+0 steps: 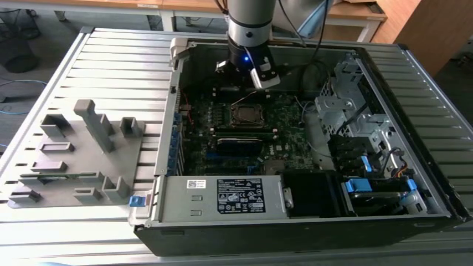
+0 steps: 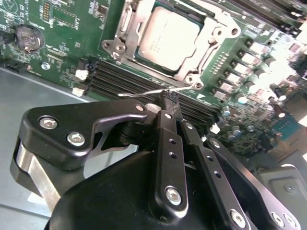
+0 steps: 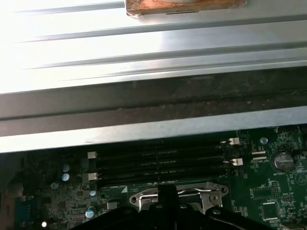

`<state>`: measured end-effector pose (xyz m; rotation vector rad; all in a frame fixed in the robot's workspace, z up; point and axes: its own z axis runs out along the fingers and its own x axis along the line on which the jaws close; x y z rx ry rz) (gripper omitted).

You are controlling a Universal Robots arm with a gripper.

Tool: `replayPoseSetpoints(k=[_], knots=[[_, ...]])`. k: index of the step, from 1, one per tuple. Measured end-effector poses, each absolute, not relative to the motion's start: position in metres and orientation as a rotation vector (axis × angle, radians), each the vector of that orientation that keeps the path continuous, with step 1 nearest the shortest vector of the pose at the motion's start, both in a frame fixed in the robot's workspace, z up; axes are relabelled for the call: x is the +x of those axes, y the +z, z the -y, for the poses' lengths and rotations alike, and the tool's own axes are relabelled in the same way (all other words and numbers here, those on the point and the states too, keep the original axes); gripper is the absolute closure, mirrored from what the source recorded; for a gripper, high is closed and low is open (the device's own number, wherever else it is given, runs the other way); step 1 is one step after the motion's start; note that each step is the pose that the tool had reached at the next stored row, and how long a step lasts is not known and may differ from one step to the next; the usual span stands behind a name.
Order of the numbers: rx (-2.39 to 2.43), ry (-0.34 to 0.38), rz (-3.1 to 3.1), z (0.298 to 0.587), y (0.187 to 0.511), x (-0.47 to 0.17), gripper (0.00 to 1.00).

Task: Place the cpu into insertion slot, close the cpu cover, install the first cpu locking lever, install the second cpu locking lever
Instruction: 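Install the first cpu locking lever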

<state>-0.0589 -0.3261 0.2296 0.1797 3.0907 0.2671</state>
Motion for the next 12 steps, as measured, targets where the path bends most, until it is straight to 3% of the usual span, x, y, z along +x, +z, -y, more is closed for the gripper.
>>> replayPoseSetpoints(k=[12], knots=[[0.180, 0.267, -3.091, 0.3218, 0.2255, -0.0486, 0.89]])
